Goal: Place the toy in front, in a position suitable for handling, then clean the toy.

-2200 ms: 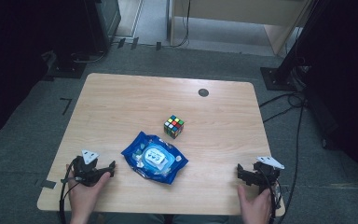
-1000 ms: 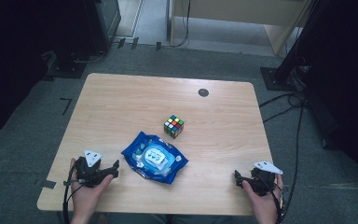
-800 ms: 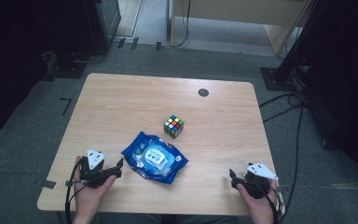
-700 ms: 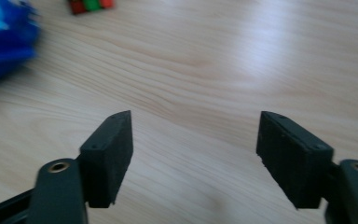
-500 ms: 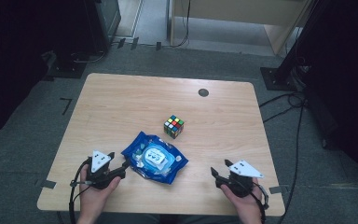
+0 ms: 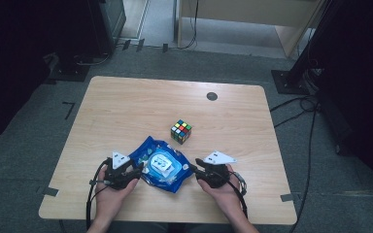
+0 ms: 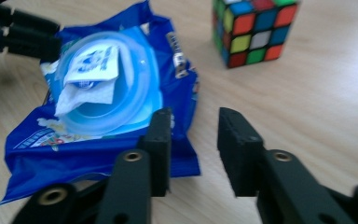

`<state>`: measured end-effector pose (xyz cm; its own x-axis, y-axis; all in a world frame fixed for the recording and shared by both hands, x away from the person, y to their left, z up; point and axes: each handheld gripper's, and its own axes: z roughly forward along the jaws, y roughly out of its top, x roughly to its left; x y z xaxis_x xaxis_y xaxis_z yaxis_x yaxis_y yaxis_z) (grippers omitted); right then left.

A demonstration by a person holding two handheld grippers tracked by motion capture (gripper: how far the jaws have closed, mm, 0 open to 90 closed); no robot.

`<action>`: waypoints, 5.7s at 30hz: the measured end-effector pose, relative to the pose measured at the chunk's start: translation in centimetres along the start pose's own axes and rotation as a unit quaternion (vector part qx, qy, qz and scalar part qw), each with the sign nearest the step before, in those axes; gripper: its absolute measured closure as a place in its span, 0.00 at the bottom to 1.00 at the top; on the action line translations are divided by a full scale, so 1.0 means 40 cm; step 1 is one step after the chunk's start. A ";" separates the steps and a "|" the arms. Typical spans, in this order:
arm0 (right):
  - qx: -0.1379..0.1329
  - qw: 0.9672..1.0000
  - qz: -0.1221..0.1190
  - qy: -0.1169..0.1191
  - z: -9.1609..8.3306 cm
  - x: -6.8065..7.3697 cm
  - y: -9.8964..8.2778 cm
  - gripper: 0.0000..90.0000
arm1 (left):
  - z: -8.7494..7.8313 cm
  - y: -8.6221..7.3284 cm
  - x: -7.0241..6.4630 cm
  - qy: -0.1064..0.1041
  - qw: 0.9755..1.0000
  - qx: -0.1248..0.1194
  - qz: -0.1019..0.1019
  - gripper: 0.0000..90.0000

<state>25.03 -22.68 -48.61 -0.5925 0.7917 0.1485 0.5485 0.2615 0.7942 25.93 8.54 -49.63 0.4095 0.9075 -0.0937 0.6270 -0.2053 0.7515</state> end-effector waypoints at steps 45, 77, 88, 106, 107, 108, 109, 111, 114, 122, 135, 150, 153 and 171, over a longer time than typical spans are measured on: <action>-0.026 0.996 -0.021 0.085 0.139 0.128 0.044 0.56 | -0.055 -0.040 0.106 0.035 0.998 -0.046 0.001 0.45; -0.008 0.997 -0.045 -0.056 0.265 -0.095 0.139 0.28 | -0.021 -0.054 0.135 0.020 0.999 -0.026 -0.015 0.45; -0.022 0.993 -0.018 -0.110 0.297 -0.074 0.157 0.39 | -0.021 -0.056 0.129 0.024 0.999 -0.027 -0.010 0.45; -0.013 0.992 -0.026 -0.123 0.031 -0.056 0.020 0.39 | 0.022 -0.012 0.138 0.077 0.996 -0.006 -0.036 0.56; -0.011 0.992 -0.019 -0.123 0.020 -0.058 0.008 0.39 | 0.027 -0.009 0.137 0.081 0.996 -0.005 -0.036 0.56; -0.006 0.992 -0.013 -0.122 0.010 -0.062 -0.002 0.39 | 0.031 -0.006 0.135 0.085 0.996 -0.005 -0.035 0.56; -0.006 0.992 -0.006 -0.123 0.000 -0.064 -0.012 0.39 | 0.036 -0.003 0.135 0.089 0.995 -0.005 -0.033 0.56; -0.008 0.992 -0.002 -0.124 -0.009 -0.067 -0.021 0.39 | 0.041 0.002 0.136 0.091 0.995 -0.004 -0.034 0.56; -0.009 0.993 0.011 -0.120 -0.032 -0.070 -0.051 0.39 | 0.068 0.021 0.141 0.097 0.994 0.001 -0.041 0.55; -0.005 0.994 0.012 -0.109 -0.020 -0.054 -0.068 0.39 | 0.080 0.047 0.129 0.082 0.995 -0.025 -0.041 0.53; -0.019 0.995 0.005 -0.095 -0.015 -0.042 -0.081 0.34 | -0.068 0.051 0.115 0.000 0.994 -0.101 -0.037 0.44; -0.025 0.995 -0.001 -0.097 -0.021 -0.030 -0.081 0.24 | -0.067 0.057 0.031 -0.057 0.994 -0.089 0.015 0.42; -0.023 0.995 -0.004 -0.097 -0.019 -0.029 -0.082 0.24 | -0.066 0.057 0.026 -0.057 0.994 -0.087 0.018 0.46; -0.022 0.995 -0.004 -0.099 -0.017 -0.026 -0.082 0.24 | -0.009 0.053 -0.024 -0.027 0.998 -0.009 0.063 0.42</action>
<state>23.44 -24.73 -50.95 -0.4659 0.8845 0.0260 0.5150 0.2471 0.8208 26.63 7.39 -47.72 0.5192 0.8540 -0.0327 0.5571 -0.3091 0.7708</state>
